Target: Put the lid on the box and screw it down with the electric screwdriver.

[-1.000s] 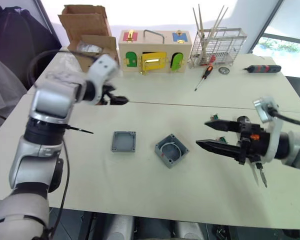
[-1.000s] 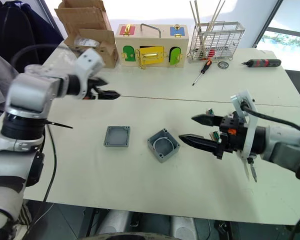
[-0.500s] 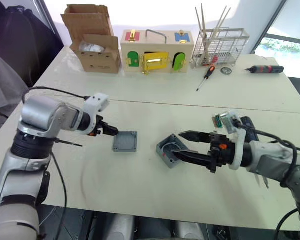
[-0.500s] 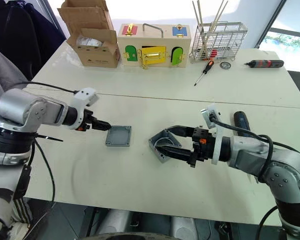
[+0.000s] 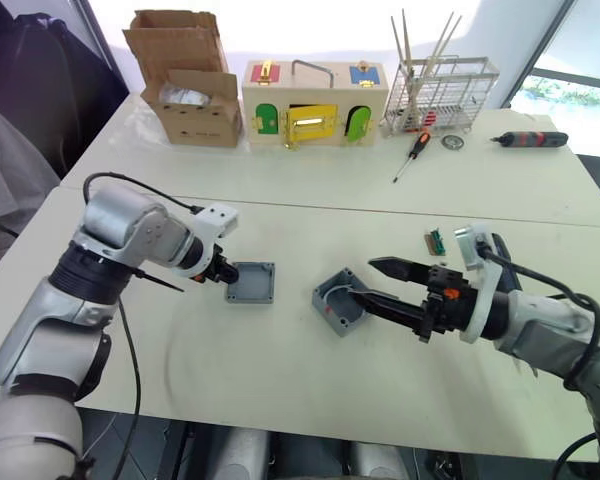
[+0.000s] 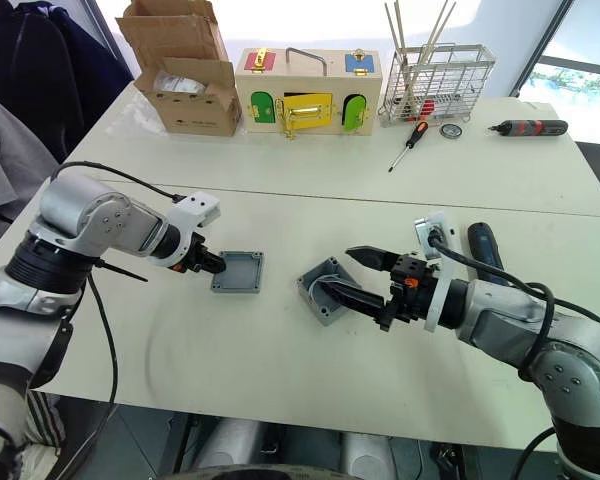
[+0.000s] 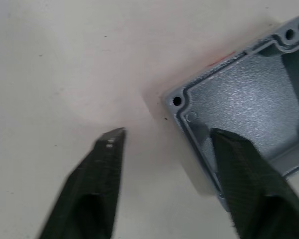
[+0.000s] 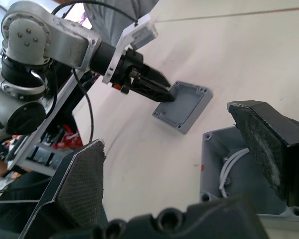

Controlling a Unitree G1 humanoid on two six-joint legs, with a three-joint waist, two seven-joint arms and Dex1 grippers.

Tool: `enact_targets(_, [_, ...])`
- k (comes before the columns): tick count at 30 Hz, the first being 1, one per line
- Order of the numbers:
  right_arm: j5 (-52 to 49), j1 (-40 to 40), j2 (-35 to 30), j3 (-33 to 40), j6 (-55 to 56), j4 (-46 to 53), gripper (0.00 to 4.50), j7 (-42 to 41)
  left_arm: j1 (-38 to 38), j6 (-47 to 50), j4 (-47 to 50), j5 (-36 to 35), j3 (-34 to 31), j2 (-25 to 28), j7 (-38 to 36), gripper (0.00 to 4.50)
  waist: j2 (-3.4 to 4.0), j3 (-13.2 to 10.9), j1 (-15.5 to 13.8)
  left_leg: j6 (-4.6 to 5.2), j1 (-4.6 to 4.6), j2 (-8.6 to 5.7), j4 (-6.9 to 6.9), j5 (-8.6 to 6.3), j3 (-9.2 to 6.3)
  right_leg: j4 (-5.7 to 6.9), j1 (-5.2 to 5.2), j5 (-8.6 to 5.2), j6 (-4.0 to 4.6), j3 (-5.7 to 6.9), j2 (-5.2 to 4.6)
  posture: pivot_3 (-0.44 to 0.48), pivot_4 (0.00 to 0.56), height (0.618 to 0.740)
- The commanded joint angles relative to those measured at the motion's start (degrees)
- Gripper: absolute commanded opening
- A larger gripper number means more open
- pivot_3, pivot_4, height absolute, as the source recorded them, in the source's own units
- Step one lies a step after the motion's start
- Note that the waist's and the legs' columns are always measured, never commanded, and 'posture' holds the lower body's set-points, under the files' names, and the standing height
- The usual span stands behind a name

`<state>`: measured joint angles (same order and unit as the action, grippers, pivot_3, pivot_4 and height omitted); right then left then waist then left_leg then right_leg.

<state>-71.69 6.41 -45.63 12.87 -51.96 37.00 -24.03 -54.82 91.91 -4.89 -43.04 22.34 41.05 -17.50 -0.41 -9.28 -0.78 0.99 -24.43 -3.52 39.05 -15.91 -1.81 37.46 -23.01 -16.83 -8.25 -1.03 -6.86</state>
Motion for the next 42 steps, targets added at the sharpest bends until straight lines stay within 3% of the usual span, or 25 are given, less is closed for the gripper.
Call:
enact_targets(1, [-1.8, -0.4, 0.0, 2.8, 1.5, 2.2, 4.5, 0.7, 1.0, 0.6, 0.6, 0.3, 3.4, 0.1, -1.4, 0.56, 0.01, 0.0, 0.0, 0.0, 0.0, 0.0, 0.0, 0.0, 0.0, 0.0, 0.0, 0.0, 0.0, 0.0, 0.0, 0.0, 0.15, 0.739])
enact_targets(2, [-2.0, -0.2, 0.0, 3.1, 1.6, 2.0, 4.5, 1.0, 1.3, 0.6, 0.7, 0.4, 3.3, 0.3, -1.7, 0.1, 0.04, 0.0, 0.0, 0.0, 0.02, 0.0, 0.0, 0.0, 0.0, 0.0, 0.02, 0.0, 0.0, 0.0, 0.0, 0.0, 0.15, 0.739])
enact_targets(3, [-2.2, -0.1, 0.1, 3.4, 1.7, 1.9, 4.5, 1.3, 1.4, 0.6, 0.6, 0.4, 3.1, 0.5, -1.9, 0.04, 0.05, 0.0, 0.1, 0.0, 0.05, 0.0, 0.0, 0.0, 0.0, -0.01, 0.05, 0.0, 0.0, 0.0, 0.0, 0.0, 0.15, 0.739])
enact_targets(10, [-2.3, 3.2, 2.1, 3.0, 3.2, -0.5, 4.5, 3.9, 1.2, 0.0, 1.0, 4.3, -0.8, -1.0, -1.9, 0.04, 0.06, 0.1, 0.0, 0.0, 0.06, 0.01, 0.0, 0.0, 0.01, -0.02, 0.07, 0.0, 0.0, -0.01, 0.02, 0.0, 0.15, 0.739])
enact_targets(13, [-3.4, 8.1, 5.9, 1.6, 4.1, -4.3, 4.5, 6.6, -0.7, -11.2, -0.3, 7.9, -2.9, 0.6, -6.5, 0.04, 0.02, 0.0, 0.1, -0.01, 0.06, 0.01, 0.01, 0.01, 0.01, -0.04, 0.09, 0.0, 0.0, 0.0, 0.02, 0.0, 0.15, 0.739])
enact_targets(16, [-1.9, 13.0, 8.8, -1.3, 3.4, -7.8, 4.5, 7.3, -0.4, -30.4, -1.9, 13.6, -6.5, 0.5, -10.5, 0.04, 0.02, 0.0, 0.1, -0.14, -0.03, 0.04, -0.03, 0.08, 0.05, -0.1, -0.05, 0.0, 0.0, 0.0, 0.02, 0.0, 0.15, 0.739])
enact_targets(18, [-0.3, 16.1, 10.8, -3.1, 3.5, -10.5, 4.5, 7.5, 0.2, -42.6, -3.8, 15.7, -10.8, -2.2, -11.0, 0.04, 0.02, 0.0, 0.1, -0.14, -0.04, 0.04, -0.16, 0.09, 0.05, -0.11, -0.13, 0.0, 0.0, 0.01, 0.02, 0.0, 0.15, 0.739])
enact_targets(23, [5.8, 22.6, 16.0, -7.4, 4.4, -16.4, 4.5, 8.5, 0.4, -54.5, -5.9, 16.5, -19.1, -9.6, -10.0, 0.04, 0.02, 0.0, 0.2, -0.15, -0.11, 0.02, -0.18, 0.09, 0.11, -0.16, -0.18, 0.01, 0.01, 0.05, -0.01, 0.0, 0.15, 0.739])
enact_targets(31, [14.7, 29.2, 21.6, -7.9, 7.2, -24.9, 4.5, 8.2, 1.9, -57.3, 1.0, 15.7, -22.0, -19.0, -9.1, 0.04, 0.02, 0.0, 0.5, -0.14, -0.11, 0.01, -0.16, 0.09, 0.12, 0.12, -0.23, 0.01, 0.0, 0.05, -0.01, 0.0, 0.15, 0.739])
enact_targets(42, [15.6, 30.5, 24.2, -4.9, 6.7, -25.5, 4.5, 7.2, 3.2, -55.3, 4.3, 16.6, -21.8, -21.8, -10.3, 0.04, 0.02, 0.0, 1.9, -0.14, -0.09, 0.01, -0.19, 0.09, 0.1, 0.56, -0.44, 0.01, 0.0, 0.06, -0.01, 0.0, 0.15, 0.739])
